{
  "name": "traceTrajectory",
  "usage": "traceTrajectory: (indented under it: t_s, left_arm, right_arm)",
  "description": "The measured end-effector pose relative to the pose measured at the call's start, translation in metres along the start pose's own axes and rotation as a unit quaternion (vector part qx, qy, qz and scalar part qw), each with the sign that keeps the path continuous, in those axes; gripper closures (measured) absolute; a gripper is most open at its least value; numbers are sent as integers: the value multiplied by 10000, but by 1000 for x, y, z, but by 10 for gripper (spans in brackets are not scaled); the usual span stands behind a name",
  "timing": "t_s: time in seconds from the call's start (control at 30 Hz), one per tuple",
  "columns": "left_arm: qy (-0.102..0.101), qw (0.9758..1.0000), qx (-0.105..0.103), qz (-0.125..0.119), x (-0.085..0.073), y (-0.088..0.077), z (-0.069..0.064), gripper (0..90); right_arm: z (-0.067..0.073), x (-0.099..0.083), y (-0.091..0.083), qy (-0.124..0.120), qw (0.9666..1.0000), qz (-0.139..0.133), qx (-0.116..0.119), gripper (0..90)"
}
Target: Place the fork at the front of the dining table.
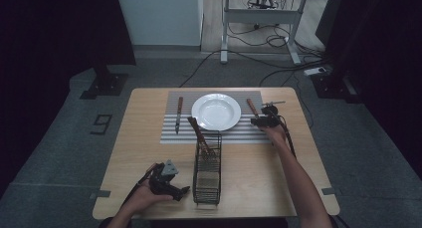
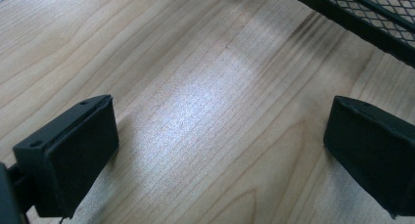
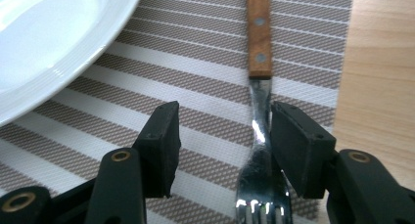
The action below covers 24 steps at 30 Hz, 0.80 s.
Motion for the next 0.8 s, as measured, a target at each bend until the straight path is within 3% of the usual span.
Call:
traceTrajectory:
  t_s: [0.33, 0.8]
  left_arm:
    - [-7, 10000, 7, 2, 0, 0, 0, 0]
    - [-9, 10000, 9, 2, 0, 0, 0, 0]
  right_arm:
    - [2, -5, -2, 179, 9995, -132, 217, 456]
    - [3, -7, -4, 218, 9994, -130, 256, 454]
Point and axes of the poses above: each handheld gripper's, and its own axes: y roughly forward along the jaws, x roughly out of its top, z roughly to its left, the point moved 1 cm from there along y, roughly forward along the jaws, and after that the axes turned 7 degrees about x, right-handed, at the moved point
